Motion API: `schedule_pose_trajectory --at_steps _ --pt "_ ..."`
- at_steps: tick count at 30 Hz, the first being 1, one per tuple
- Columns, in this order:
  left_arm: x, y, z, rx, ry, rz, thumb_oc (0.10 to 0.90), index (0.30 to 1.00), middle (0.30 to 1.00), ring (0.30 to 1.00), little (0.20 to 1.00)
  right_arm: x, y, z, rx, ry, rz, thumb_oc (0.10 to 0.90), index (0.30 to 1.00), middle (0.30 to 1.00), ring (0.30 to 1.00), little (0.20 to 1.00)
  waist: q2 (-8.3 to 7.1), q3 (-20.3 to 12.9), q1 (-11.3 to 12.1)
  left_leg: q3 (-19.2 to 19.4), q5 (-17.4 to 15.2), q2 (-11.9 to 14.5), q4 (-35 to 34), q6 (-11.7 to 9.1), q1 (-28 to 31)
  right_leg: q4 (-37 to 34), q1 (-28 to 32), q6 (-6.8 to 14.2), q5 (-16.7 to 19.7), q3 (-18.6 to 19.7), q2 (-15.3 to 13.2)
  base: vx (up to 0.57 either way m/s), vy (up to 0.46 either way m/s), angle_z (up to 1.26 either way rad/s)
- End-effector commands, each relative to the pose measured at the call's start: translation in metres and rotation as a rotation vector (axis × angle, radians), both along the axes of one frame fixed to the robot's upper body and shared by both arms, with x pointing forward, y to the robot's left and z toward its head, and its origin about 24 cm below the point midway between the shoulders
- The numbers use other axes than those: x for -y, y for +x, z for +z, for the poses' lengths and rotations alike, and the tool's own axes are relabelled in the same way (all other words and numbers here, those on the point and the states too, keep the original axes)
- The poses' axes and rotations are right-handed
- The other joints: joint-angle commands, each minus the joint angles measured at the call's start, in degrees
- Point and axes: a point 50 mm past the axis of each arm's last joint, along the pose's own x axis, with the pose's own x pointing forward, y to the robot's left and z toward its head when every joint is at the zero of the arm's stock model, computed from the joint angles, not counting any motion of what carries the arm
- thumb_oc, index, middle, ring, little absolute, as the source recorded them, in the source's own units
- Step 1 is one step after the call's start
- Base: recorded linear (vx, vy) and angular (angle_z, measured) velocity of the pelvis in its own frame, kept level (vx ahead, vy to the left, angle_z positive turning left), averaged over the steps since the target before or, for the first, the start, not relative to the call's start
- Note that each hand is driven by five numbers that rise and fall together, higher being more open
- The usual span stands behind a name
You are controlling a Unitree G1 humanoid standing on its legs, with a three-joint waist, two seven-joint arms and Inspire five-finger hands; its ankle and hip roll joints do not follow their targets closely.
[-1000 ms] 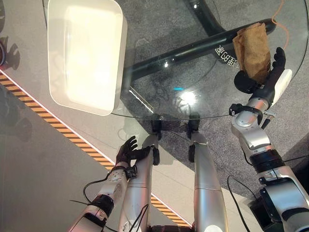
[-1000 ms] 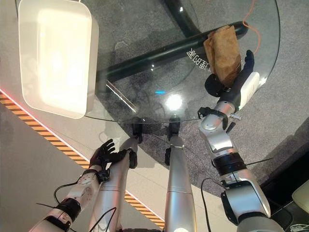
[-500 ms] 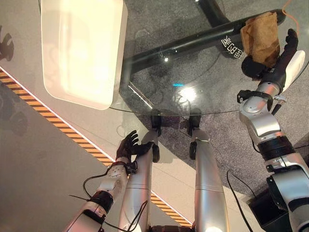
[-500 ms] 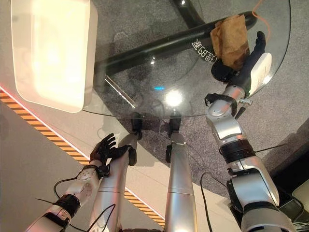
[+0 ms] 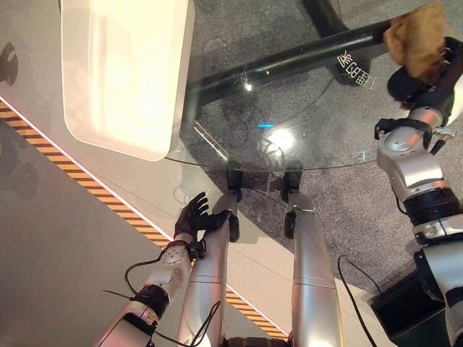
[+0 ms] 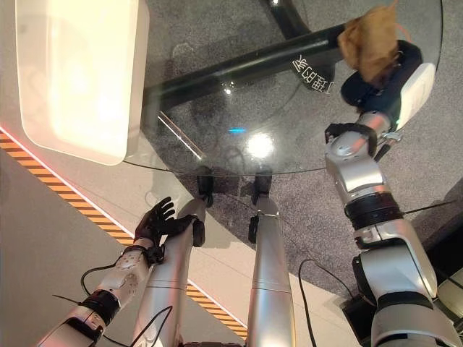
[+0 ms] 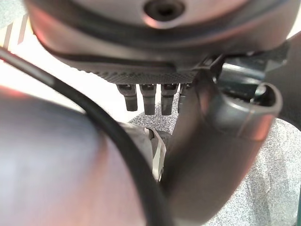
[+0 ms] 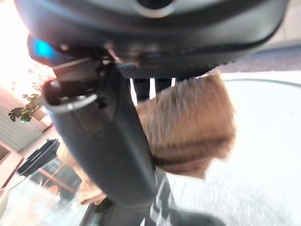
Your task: Wipe the table with a cloth and put it in the basket.
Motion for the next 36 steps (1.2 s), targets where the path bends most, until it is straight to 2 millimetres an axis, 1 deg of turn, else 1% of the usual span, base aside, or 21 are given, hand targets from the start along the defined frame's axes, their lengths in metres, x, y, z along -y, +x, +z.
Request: schedule_pose_trajectory --at_steps 1,8,15,20,23,26,30,36 --pt "-0.005 -0.047 -0.048 -0.195 0.011 0.046 0.8 0.9 0.9 0.9 0.9 -0.003 0.004 -0.056 -0.219 0.073 0.109 0.1 0.3 0.3 0.3 0.2 2.72 -1.0 0.6 -1.9 -3.8 -2.4 2.3 -0.1 -0.9 -3.4 0.3 0.0 3.3 -3.8 2.6 0.0 0.0 0.0" --pt "-0.005 -0.048 -0.048 -0.192 0.003 0.049 0.8 0.9 0.9 0.9 0.9 -0.006 0.004 -0.058 -0.211 0.06 0.125 0.1 0.3 0.3 0.3 0.2 2.79 -1.0 0.5 -1.8 -4.0 -2.5 2.0 0.1 0.2 -3.7 1.3 0.1 3.2 -3.7 2.7 0.0 0.0 0.0" --pt "-0.003 -0.049 -0.05 -0.194 -0.008 0.052 0.8 0.9 0.9 0.9 0.9 -0.011 0.003 -0.052 -0.145 0.066 0.125 0.1 0.3 0.3 0.3 0.2 2.57 -1.0 0.5 -1.7 -4.3 -2.5 1.7 0.3 1.4 -3.9 2.4 0.1 3.0 -3.6 2.9 0.0 0.0 0.0" --pt "-0.001 -0.053 -0.052 -0.199 -0.012 0.064 0.8 0.9 0.9 0.9 0.9 -0.019 -0.006 -0.036 -0.007 0.06 0.132 0.1 0.3 0.3 0.3 0.2 2.1 -1.0 0.1 -1.7 -4.5 -2.5 1.2 0.5 2.6 -4.0 3.3 0.4 3.0 -3.2 3.1 0.0 0.027 -0.01" --pt "-0.004 -0.057 -0.054 -0.204 -0.014 0.078 0.8 0.9 0.9 0.9 0.9 -0.03 -0.017 -0.022 0.112 0.045 0.15 0.1 0.3 0.3 0.3 0.2 1.67 -1.0 -0.1 -1.6 -4.7 -2.6 0.8 0.9 3.5 -4.0 4.0 0.6 2.7 -2.9 3.3 0.0 0.04 -0.02" --pt "-0.005 -0.058 -0.055 -0.207 -0.017 0.087 0.8 0.9 0.9 0.9 0.9 -0.04 -0.025 -0.009 0.186 0.026 0.168 0.1 0.3 0.3 0.3 0.2 1.34 -1.0 -0.3 -1.5 -4.6 -2.6 0.3 1.2 4.3 -4.3 4.7 0.6 2.7 -2.8 3.5 0.0 0.038 0.0" --pt "-0.006 -0.057 -0.054 -0.206 -0.022 0.087 0.8 0.9 0.9 0.9 0.9 -0.047 -0.029 0.002 0.215 -0.014 0.184 0.1 0.3 0.3 0.3 0.2 1.29 -1.0 -0.3 -1.5 -4.5 -2.7 0.1 1.4 4.6 -4.3 5.0 0.7 2.7 -2.7 3.5 0.0 0.034 0.01" --pt "-0.003 -0.055 -0.054 -0.205 -0.028 0.074 0.8 0.9 0.9 0.9 0.9 -0.061 -0.024 0.011 0.177 -0.045 0.215 0.1 0.3 0.3 0.3 0.2 1.61 -1.0 0.3 -1.5 -4.4 -2.6 0.0 1.6 4.3 -4.1 4.5 0.6 2.7 -2.7 3.3 0.0 0.029 0.01"
